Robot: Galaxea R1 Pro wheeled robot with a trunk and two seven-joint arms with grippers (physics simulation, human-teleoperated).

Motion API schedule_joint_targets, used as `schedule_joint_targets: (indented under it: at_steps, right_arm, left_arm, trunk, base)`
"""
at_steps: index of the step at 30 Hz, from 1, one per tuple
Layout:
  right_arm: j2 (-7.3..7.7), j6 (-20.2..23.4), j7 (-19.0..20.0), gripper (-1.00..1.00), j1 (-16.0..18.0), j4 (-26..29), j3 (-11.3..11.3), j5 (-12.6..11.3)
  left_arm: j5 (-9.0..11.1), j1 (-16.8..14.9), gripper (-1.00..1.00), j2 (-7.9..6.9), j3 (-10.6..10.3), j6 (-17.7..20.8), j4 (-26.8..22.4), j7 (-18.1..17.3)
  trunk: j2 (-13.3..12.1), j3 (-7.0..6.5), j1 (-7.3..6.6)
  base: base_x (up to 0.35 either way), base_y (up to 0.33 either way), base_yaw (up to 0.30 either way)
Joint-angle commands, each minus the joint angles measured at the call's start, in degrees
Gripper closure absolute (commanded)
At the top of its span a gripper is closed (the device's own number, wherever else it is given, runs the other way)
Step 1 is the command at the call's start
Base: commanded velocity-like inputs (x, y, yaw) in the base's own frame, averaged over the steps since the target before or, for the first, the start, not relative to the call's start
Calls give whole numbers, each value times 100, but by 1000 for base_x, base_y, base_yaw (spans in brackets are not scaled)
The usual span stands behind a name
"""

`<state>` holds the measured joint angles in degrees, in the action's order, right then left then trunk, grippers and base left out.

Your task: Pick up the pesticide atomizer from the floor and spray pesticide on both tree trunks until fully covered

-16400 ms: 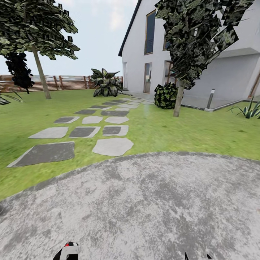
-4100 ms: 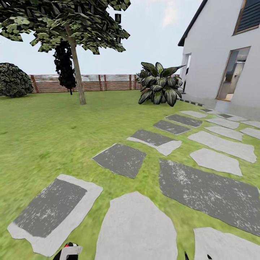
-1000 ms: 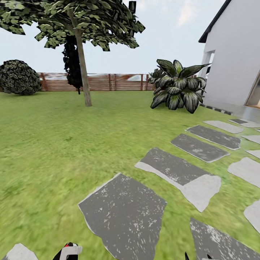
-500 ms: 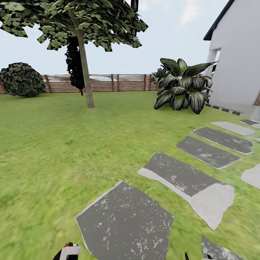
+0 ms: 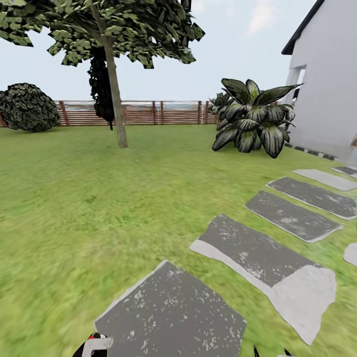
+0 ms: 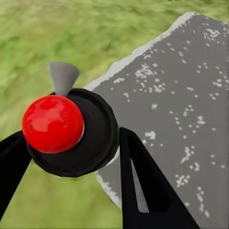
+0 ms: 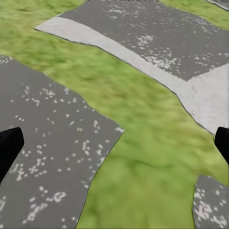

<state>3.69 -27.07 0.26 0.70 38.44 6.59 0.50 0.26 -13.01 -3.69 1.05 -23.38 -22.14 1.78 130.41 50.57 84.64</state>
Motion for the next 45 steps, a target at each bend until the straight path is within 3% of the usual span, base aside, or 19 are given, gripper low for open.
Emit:
schedule_joint_targets:
  at_steps: [1, 45]
  right_arm:
    - [0, 0, 0, -100, 0, -1, 0, 1]
    - [0, 0, 0, -100, 0, 6, 0, -6]
  left_arm:
    - [0, 0, 100, 0, 1, 0, -1, -2]
    - [0, 0, 100, 0, 1, 0, -1, -2]
  trunk:
    - [0, 0, 0]
    - [0, 0, 0]
  base:
    - [340, 0, 0]
    - [340, 0, 0]
